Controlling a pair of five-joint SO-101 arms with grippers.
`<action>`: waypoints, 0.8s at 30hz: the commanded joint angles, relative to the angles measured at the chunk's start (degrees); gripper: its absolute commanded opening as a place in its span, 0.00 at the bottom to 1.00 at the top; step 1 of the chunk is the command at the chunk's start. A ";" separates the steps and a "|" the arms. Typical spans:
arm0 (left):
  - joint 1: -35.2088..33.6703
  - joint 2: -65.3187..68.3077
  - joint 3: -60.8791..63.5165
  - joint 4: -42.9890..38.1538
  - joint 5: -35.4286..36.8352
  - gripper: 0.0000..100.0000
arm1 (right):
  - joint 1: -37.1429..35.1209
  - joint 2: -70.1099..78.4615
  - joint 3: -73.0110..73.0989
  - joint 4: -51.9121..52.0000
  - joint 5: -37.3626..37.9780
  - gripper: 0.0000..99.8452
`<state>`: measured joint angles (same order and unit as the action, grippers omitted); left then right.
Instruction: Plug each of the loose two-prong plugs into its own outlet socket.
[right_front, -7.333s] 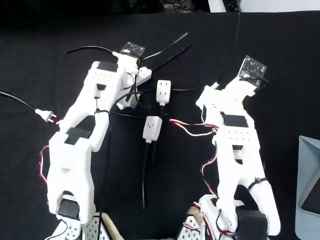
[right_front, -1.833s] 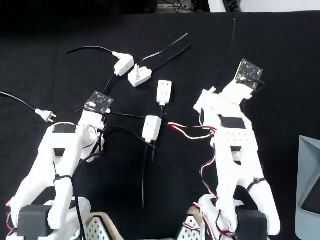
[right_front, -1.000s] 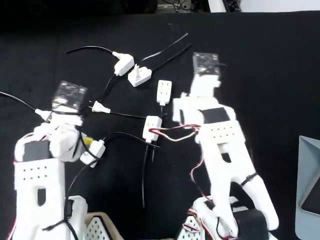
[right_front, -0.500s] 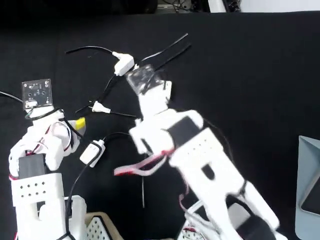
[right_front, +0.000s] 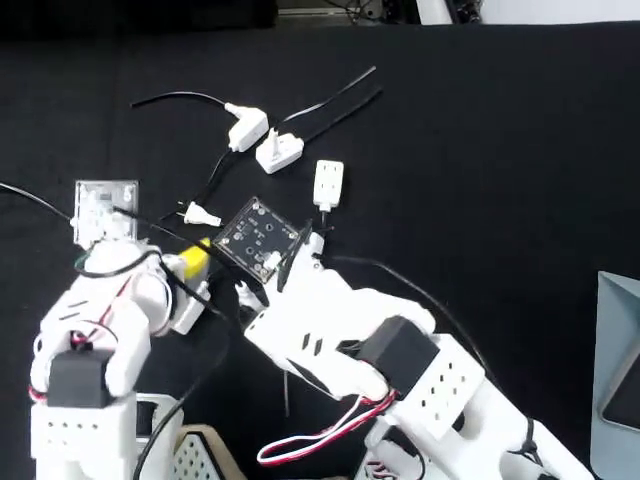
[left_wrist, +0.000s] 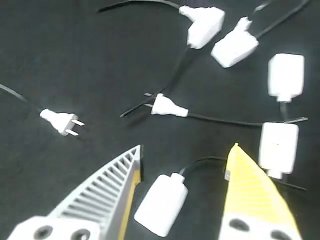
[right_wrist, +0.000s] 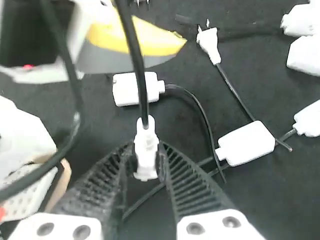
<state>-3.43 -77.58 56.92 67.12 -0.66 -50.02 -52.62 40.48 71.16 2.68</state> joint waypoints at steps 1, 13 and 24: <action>5.93 -4.22 -1.10 3.43 0.88 0.27 | -0.79 -1.27 -0.13 -1.41 1.32 0.01; 14.37 -10.02 -0.75 6.51 -1.76 0.27 | -0.53 -1.27 4.79 -7.03 1.32 0.01; -9.19 -10.02 -0.84 5.10 -2.20 0.27 | -0.44 -0.57 6.37 -11.78 0.88 0.01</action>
<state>0.09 -87.60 56.92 73.71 -2.15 -50.02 -52.62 46.46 63.08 3.65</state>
